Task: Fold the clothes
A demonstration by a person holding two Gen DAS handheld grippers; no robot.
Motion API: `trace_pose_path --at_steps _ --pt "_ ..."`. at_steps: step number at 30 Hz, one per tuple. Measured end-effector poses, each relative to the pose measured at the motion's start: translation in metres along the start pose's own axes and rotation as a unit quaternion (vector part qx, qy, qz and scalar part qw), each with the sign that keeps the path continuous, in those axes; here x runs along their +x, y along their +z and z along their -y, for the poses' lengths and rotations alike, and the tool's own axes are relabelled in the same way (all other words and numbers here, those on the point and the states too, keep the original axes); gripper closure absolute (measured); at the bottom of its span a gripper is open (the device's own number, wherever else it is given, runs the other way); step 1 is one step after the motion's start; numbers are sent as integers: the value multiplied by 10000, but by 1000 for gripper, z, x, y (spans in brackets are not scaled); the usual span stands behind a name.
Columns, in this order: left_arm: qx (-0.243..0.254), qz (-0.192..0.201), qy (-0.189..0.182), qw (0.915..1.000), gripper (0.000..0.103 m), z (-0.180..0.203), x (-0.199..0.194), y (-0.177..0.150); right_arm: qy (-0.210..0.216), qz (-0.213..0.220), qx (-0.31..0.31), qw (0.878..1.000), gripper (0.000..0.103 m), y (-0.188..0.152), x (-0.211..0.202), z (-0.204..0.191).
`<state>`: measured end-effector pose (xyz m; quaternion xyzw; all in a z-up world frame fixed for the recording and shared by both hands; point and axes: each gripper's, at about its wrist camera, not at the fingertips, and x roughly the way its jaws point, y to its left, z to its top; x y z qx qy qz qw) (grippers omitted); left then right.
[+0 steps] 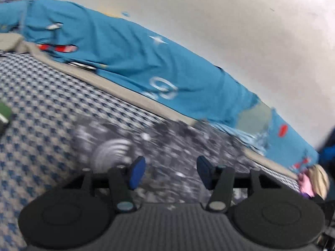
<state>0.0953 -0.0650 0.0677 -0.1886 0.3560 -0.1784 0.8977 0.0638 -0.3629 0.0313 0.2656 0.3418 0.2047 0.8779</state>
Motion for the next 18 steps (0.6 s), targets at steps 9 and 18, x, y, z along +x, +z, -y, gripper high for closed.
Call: trace_pose_path --at_steps 9,18 --pt "-118 1 411 9991 48 -25 -8 6 -96 -330 70 9994 55 -11 46 0" --pt "-62 -65 647 9979 44 -48 -17 3 -125 -213 -21 9997 55 -14 67 -5"
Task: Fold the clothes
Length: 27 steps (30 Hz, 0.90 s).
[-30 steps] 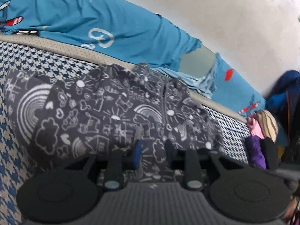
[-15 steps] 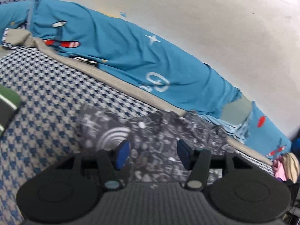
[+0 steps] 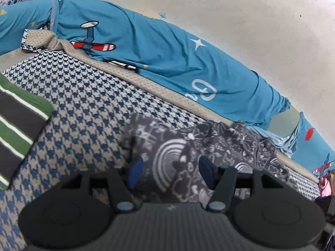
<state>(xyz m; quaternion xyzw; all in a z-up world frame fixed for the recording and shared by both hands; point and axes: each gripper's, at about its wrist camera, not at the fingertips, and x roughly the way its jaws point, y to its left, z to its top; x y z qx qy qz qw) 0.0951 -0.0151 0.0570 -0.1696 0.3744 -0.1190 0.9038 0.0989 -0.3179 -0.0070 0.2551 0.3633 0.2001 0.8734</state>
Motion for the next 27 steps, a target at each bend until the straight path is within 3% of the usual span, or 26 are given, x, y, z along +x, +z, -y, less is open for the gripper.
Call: trace_pose_path --at_steps 1,3,5,17,24,27 --pt "29 -10 45 10000 41 -2 -1 -1 7 11 2 10000 55 1 1 0" --pt "61 -33 133 9999 40 -7 -1 -2 4 18 4 10000 67 2 4 0" --pt "100 -65 156 9998 40 -9 -1 -3 29 -8 103 9999 94 4 6 1" --pt "1092 -616 62 9921 34 9 17 -30 348 1385 265 9894 97 50 -57 -12" --pt "1153 -426 -14 9924 33 27 32 -38 389 1977 529 9781 97 73 -92 -5" --pt "1165 -225 -8 9929 25 38 35 -37 387 2158 641 9736 97 80 -104 1"
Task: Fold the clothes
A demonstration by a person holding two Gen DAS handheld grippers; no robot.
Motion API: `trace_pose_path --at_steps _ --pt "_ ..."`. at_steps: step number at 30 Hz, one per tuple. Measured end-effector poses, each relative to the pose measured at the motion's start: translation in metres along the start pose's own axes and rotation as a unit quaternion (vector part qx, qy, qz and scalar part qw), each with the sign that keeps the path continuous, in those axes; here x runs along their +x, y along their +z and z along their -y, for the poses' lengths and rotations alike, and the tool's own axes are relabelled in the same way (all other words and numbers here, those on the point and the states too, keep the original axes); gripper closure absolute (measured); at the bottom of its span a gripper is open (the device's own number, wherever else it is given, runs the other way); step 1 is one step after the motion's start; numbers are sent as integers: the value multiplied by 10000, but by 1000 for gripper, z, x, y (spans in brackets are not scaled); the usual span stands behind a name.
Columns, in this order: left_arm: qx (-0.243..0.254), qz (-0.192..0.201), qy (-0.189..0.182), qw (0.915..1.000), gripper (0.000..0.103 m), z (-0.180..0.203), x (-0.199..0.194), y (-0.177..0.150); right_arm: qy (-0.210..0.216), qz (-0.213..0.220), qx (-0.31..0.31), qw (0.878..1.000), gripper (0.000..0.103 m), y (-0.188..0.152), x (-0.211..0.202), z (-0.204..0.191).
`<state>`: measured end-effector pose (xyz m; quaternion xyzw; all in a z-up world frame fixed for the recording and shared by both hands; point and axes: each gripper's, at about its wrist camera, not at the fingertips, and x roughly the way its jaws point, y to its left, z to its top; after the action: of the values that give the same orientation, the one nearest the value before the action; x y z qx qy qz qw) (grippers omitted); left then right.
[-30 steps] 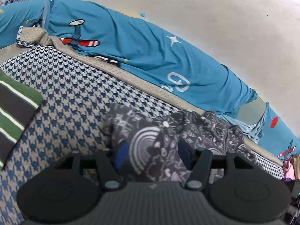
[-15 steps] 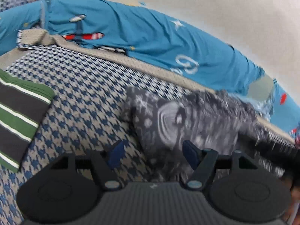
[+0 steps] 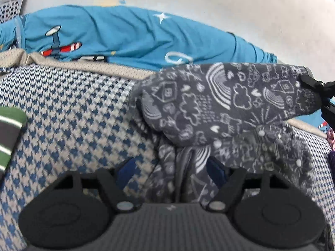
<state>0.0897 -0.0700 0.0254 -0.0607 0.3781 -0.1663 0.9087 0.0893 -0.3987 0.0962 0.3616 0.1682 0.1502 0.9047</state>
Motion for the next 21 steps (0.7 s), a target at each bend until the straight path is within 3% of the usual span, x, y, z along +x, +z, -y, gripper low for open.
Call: trace_pose_path --at_steps 6,17,21 --pt "149 143 238 9995 24 29 24 10 70 189 280 9994 97 14 -12 6" --pt "-673 88 614 9958 24 32 59 23 136 743 270 9968 97 45 -46 12" --pt "-727 113 739 9945 24 32 64 24 209 904 289 9953 97 54 -56 16"
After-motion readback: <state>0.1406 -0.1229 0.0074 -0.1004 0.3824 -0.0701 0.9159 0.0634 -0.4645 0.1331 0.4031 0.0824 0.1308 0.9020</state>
